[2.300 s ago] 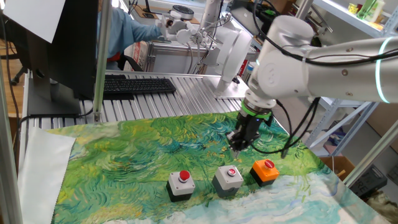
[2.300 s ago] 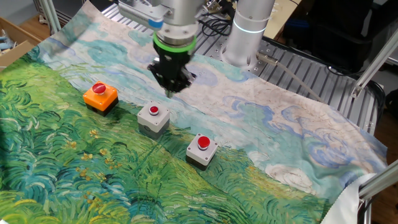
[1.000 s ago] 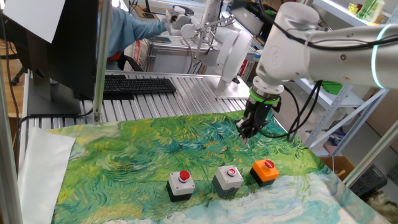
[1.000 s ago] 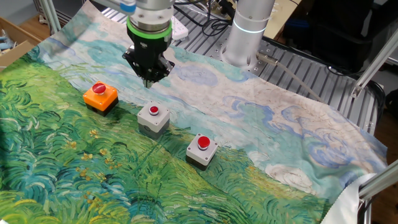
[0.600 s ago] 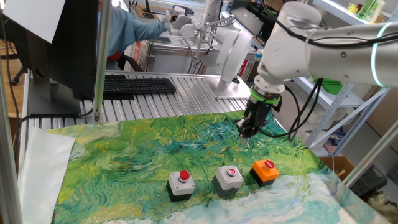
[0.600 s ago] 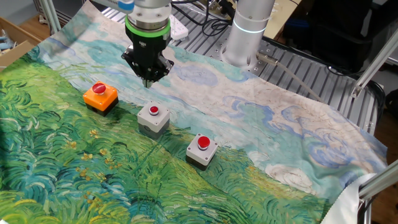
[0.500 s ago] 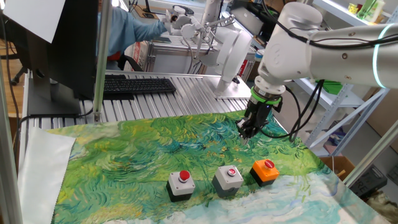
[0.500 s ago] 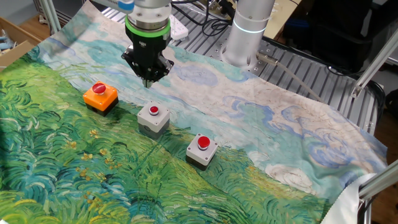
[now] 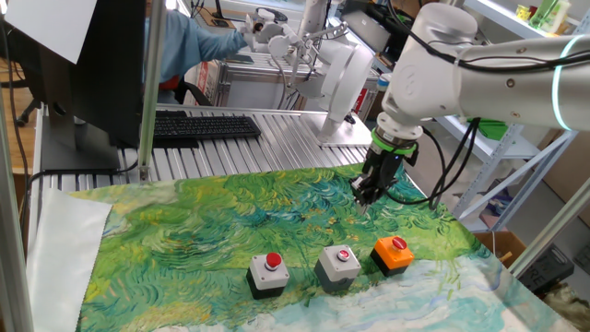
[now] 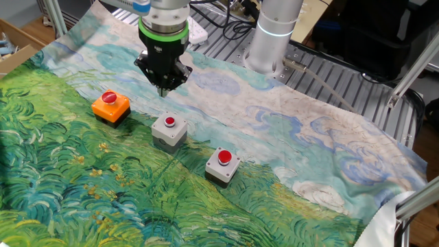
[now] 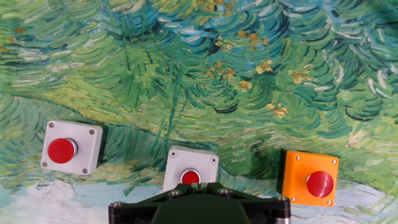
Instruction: Press three buttons from left to right in sequence
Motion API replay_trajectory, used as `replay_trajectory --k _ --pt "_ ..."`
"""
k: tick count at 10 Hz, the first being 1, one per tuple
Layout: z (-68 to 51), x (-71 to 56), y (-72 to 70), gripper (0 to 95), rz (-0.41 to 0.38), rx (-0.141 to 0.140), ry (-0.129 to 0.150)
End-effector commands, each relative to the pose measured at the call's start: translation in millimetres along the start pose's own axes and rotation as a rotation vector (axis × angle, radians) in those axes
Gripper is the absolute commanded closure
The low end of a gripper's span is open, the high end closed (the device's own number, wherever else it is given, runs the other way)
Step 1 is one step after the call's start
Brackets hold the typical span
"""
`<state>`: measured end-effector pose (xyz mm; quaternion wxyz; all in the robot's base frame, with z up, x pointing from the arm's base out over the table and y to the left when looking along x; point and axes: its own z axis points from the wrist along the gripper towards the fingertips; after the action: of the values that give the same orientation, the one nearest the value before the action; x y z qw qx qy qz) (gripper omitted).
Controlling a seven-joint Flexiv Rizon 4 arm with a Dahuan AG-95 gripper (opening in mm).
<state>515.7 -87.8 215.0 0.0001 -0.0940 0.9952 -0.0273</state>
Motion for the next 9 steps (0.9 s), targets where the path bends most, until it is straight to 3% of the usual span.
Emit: replay_trajectory --k 1,5,8,9 --pt "-0.2 -0.1 0.3 95.0 -0.008 -0.001 0.003" --pt "-0.2 -0.1 0.3 95.0 -0.018 -0.005 -0.004" --pt "-0.2 -0.1 0.3 95.0 -0.025 0.004 0.0" --pt "-0.2 -0.1 0.3 95.0 -0.017 0.018 0.002"
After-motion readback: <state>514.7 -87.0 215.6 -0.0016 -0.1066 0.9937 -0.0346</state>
